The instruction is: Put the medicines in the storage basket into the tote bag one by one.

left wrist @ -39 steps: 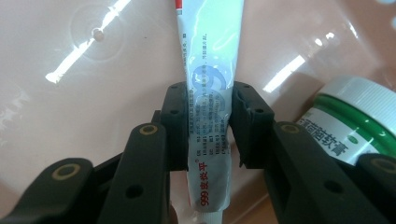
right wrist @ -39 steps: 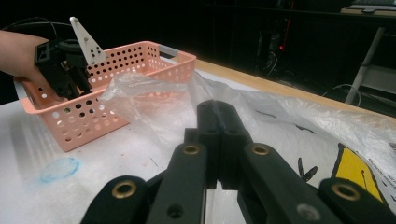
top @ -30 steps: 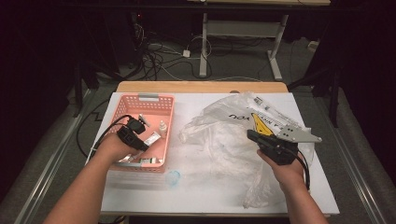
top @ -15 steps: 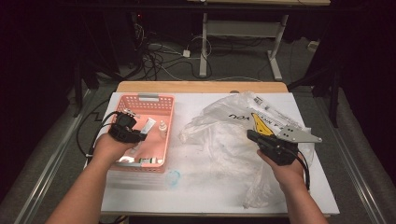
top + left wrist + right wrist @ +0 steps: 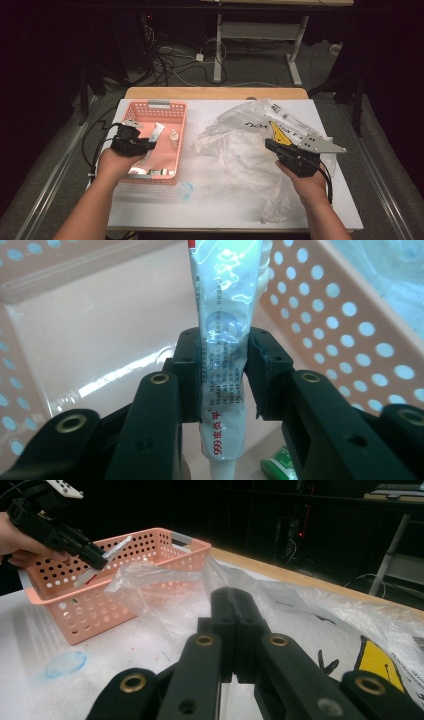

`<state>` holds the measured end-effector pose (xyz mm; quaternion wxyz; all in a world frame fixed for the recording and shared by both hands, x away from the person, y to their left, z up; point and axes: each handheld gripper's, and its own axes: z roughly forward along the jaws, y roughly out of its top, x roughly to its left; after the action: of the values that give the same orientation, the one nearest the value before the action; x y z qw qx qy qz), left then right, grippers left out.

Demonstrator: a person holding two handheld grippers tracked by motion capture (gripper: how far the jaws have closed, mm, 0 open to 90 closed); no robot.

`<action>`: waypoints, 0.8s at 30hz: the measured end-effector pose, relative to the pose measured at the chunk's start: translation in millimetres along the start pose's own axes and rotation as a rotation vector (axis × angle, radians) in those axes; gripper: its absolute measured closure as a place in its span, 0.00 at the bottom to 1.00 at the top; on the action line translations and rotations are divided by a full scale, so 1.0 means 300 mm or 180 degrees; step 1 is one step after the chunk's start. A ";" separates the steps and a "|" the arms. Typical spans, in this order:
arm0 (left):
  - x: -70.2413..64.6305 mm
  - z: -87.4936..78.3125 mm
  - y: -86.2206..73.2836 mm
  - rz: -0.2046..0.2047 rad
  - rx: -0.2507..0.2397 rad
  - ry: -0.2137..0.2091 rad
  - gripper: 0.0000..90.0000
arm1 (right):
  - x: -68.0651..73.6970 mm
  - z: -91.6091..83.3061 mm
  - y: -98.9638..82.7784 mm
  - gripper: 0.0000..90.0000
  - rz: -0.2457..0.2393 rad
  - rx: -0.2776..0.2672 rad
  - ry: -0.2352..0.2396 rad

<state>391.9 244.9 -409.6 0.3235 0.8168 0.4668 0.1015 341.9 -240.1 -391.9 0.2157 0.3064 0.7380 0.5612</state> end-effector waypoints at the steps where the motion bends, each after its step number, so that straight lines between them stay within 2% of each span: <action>1: -0.005 -0.004 -0.004 -0.0013 -0.0048 -0.0013 0.75 | 0.000 0.000 0.001 1.00 -0.0007 -0.0007 0.0004; 5: -0.024 -0.016 -0.017 -0.0035 -0.0187 -0.0048 0.75 | 0.001 -0.001 0.001 1.00 -0.0004 -0.0009 0.0000; 13: -0.075 -0.034 -0.045 0.0022 -0.0430 -0.0104 0.75 | 0.000 -0.001 -0.001 1.00 -0.0019 -0.0003 0.0004; 16: -0.086 -0.035 -0.057 -0.0009 -0.0514 -0.0139 0.75 | 0.002 0.001 -0.002 1.00 -0.0028 0.0009 0.0006; 24: -0.137 -0.046 -0.084 0.0066 -0.0670 -0.0117 0.75 | 0.007 0.003 -0.003 1.00 -0.0048 0.0025 0.0008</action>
<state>345.5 225.9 -409.1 0.4150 0.7848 0.4391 0.1382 340.7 -238.2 -392.9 0.2178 0.3009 0.7427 0.5571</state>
